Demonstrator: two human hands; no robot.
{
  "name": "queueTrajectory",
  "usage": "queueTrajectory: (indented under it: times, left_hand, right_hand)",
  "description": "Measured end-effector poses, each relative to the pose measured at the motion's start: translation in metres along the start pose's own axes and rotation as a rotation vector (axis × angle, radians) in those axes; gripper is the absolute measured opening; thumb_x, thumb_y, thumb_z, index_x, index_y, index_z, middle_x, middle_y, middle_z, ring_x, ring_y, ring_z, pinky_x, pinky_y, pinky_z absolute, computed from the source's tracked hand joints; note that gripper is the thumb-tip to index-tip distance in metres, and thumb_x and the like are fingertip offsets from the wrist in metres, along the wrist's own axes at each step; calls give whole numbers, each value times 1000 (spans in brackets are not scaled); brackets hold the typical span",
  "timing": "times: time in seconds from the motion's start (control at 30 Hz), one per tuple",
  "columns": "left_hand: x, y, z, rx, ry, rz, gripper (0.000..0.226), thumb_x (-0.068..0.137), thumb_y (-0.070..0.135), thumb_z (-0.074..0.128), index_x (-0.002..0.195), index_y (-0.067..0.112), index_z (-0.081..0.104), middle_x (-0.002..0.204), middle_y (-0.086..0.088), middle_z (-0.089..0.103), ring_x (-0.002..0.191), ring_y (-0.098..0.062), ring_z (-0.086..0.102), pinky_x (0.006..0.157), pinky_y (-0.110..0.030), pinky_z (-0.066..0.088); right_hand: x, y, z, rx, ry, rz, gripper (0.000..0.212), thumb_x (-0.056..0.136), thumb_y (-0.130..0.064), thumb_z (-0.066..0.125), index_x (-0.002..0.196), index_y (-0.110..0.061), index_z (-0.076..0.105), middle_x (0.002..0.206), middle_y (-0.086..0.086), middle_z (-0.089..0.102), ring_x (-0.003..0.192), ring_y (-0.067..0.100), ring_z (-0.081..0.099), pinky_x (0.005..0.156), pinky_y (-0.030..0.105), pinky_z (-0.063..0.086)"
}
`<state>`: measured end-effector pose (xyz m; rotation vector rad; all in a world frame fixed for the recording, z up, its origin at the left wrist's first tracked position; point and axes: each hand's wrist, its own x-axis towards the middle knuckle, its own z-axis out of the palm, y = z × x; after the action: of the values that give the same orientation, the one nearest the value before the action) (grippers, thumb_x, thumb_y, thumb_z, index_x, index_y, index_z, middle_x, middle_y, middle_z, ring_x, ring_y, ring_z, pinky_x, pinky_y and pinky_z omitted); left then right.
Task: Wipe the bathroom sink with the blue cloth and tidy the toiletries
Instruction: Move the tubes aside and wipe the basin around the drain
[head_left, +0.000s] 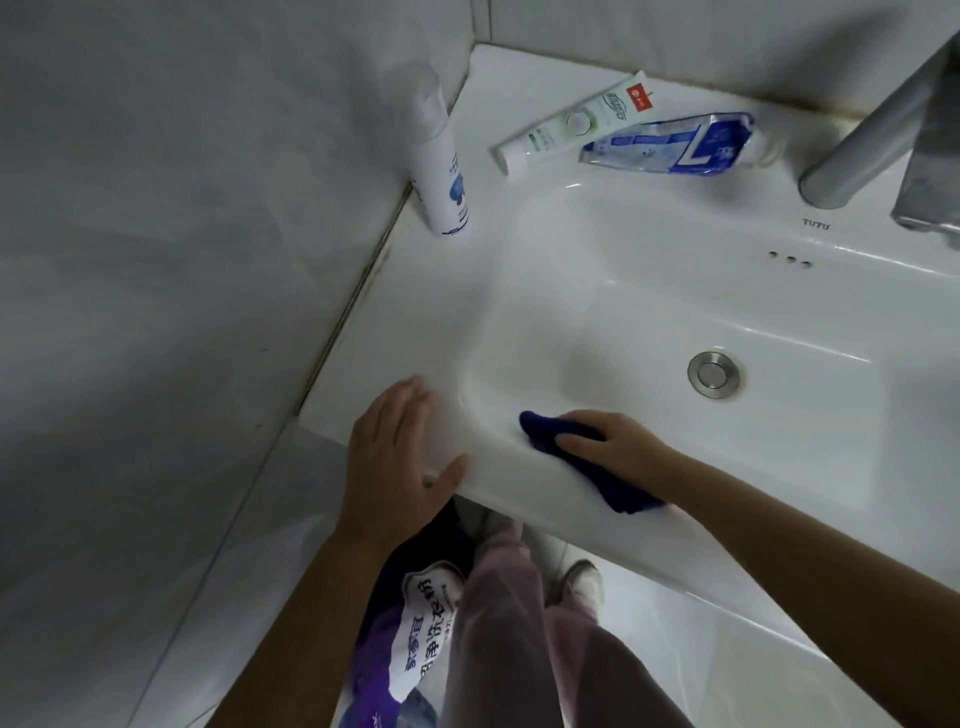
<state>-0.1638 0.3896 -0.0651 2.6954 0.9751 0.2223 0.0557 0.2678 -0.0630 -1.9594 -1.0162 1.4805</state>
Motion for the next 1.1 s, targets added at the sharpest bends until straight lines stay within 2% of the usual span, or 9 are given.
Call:
queueTrajectory:
  times: [0.13, 0.23, 0.33, 0.43, 0.63, 0.83, 0.97, 1.03, 1.1]
  left_hand:
    - [-10, -5, -7, 29, -56, -17, 72, 89, 61, 31, 128, 3, 49, 137, -15, 47, 127, -23, 35, 104, -27, 20]
    - [-10, -2, -9, 43, -45, -36, 67, 89, 55, 36, 125, 1, 52, 135, -15, 49, 125, -24, 39, 102, -32, 27]
    - [-10, 6, -12, 0, -12, -54, 60, 85, 45, 43, 123, 0, 53, 134, -16, 50, 125, -24, 37, 102, -33, 27]
    - [-13, 18, -12, 0, 28, -33, 56, 84, 41, 44, 118, -1, 56, 132, -17, 51, 125, -25, 37, 102, -33, 26]
    - [-16, 53, -4, 9, 65, 12, 51, 85, 39, 44, 114, 1, 59, 128, -17, 55, 121, -26, 42, 99, -33, 31]
    - [-5, 112, 23, -112, -4, 168, 46, 86, 37, 46, 113, 3, 60, 125, -13, 57, 120, -25, 44, 101, -33, 29]
    - [1, 173, 45, -159, -62, 394, 44, 88, 38, 44, 110, 5, 63, 120, -10, 61, 115, -23, 49, 96, -33, 35]
    - [1, 194, 56, -173, -90, 439, 43, 86, 38, 44, 106, 6, 65, 112, -9, 64, 108, -20, 49, 89, -33, 37]
    - [-2, 205, 65, -175, -120, 445, 40, 84, 37, 46, 101, 7, 66, 104, -7, 65, 98, -20, 51, 82, -30, 38]
  right_hand:
    - [34, -38, 35, -282, 171, -49, 27, 94, -34, 44, 108, -15, 56, 104, 8, 60, 88, 26, 56, 76, 34, 43]
    - [26, -54, 56, -439, 368, -111, 32, 94, -39, 41, 106, -11, 53, 99, 9, 53, 81, 28, 55, 66, 33, 42]
    - [-18, -19, 35, -476, 366, -108, 33, 92, -39, 45, 117, -19, 54, 100, 6, 52, 82, 26, 56, 67, 31, 42]
    - [-39, 3, 20, -500, 406, -27, 34, 92, -40, 45, 117, -20, 57, 97, 4, 53, 79, 23, 56, 64, 28, 40]
    - [-15, -18, 52, -540, 463, -230, 36, 92, -41, 44, 123, -23, 52, 103, 4, 51, 88, 24, 53, 67, 30, 41]
    - [-124, 80, -16, -424, 476, 43, 27, 89, -38, 51, 112, -28, 60, 88, -6, 49, 74, 14, 52, 65, 28, 42]
    - [-200, 143, -54, -385, 623, 287, 24, 87, -36, 55, 104, -22, 65, 83, -5, 49, 72, 14, 52, 60, 26, 36]
    - [-192, 143, -48, -469, 686, 281, 26, 87, -39, 52, 97, -20, 65, 83, -2, 50, 71, 17, 52, 60, 28, 37]
    - [-168, 127, -28, -513, 746, 170, 29, 86, -44, 50, 93, -20, 65, 83, 0, 52, 73, 20, 53, 59, 28, 39]
